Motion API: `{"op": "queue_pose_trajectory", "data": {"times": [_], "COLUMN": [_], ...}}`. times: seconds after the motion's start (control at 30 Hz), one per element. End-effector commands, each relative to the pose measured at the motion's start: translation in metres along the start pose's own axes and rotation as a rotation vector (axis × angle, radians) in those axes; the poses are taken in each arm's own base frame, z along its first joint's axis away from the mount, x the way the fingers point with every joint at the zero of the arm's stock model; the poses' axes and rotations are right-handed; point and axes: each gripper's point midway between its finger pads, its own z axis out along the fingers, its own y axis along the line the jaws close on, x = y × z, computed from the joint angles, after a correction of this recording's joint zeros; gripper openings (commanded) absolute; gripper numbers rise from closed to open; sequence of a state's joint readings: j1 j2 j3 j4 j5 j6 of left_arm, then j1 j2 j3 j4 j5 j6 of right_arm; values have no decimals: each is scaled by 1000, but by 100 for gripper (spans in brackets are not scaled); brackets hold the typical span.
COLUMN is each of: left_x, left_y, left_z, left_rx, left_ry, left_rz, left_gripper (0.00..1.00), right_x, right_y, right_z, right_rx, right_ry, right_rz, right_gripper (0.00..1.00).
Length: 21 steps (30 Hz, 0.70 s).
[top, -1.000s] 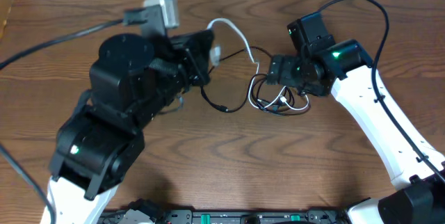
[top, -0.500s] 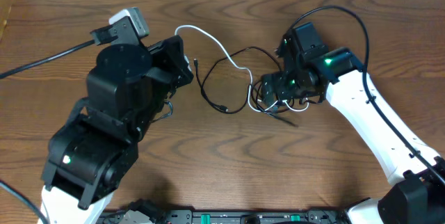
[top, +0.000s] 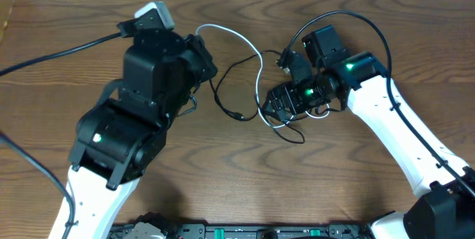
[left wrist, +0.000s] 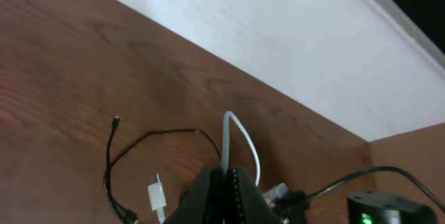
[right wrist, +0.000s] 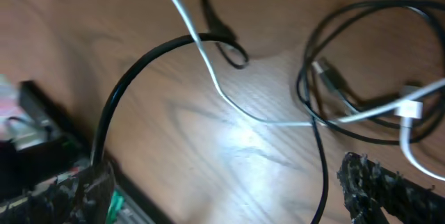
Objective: Untangle cables
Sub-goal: 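Pull the white cable leftward with the left gripper, right holding black cable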
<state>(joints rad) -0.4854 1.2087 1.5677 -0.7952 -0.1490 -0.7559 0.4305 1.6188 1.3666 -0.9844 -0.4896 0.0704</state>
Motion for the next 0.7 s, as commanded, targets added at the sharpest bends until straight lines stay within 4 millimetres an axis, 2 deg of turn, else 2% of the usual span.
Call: {"op": "queue_pose_trajectory", "data": {"times": [0.0, 0.2, 0.33, 0.47, 0.57, 0.67], "left_x": [-3, -3, -8, -30, -41, -45], "left_y": [1, 2, -1, 12, 28, 36], "left_z": [5, 5, 5, 0, -1, -2], "left_rx": [-20, -22, -8, -25, -64, -84], "left_ry": [-12, -10, -30, -92, -120, -131], "left_rz": [-8, -8, -20, -157, -231, -254], "left_gripper": [8, 7, 7, 7, 8, 7], "right_x": [-4, -4, -4, 3, 10, 14], "right_y": [14, 14, 7, 23, 39, 45], "right_z": [-5, -5, -4, 4, 11, 21], "right_rx": [-63, -63, -15, -31, -45, -21], "right_ry": [-6, -3, -4, 24, 49, 59], "right_rz": [-22, 6, 3, -21, -61, -62], "right_gripper": [99, 99, 99, 86, 70, 66]}}
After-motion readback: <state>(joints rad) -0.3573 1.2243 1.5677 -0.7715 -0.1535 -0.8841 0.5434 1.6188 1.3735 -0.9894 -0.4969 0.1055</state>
